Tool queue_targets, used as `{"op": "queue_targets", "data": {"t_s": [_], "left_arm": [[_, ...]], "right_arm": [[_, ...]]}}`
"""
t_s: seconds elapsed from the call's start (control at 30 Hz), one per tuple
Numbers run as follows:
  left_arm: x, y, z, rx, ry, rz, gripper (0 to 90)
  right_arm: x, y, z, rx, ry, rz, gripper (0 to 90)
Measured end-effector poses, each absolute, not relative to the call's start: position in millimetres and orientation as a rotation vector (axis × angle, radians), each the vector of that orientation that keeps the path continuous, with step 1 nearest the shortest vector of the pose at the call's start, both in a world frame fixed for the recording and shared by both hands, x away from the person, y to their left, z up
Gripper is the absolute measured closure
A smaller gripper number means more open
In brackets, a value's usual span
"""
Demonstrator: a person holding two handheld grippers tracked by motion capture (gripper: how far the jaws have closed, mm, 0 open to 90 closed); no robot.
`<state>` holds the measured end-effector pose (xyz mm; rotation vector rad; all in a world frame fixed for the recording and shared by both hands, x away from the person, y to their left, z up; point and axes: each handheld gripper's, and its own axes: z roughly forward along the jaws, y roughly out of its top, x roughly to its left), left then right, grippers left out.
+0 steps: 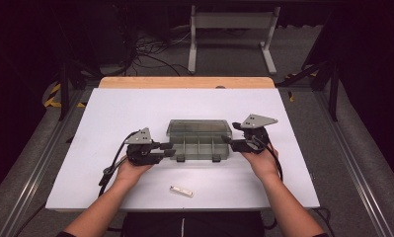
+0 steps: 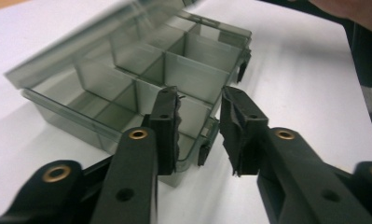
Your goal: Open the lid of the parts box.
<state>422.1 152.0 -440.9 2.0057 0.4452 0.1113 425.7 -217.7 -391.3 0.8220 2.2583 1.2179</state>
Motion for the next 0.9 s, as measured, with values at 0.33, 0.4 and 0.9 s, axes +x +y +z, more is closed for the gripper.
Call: {"op": "queue_targets", "data": {"t_s": [0.33, 0.4, 0.9], "left_arm": [[423, 146, -446, 2.066, 0.42, 0.057, 57.6], [424, 145, -447, 2.075, 0.416, 0.053, 57.0], [426, 145, -448, 2.081, 0.411, 0.027, 55.7]], "right_arm": [[444, -216, -374, 0.824, 2.244, 1.254, 36.8], [448, -215, -371, 0.835, 2.248, 1.266, 37.0], [476, -213, -356, 0.869, 2.24, 1.286, 38.8]]}}
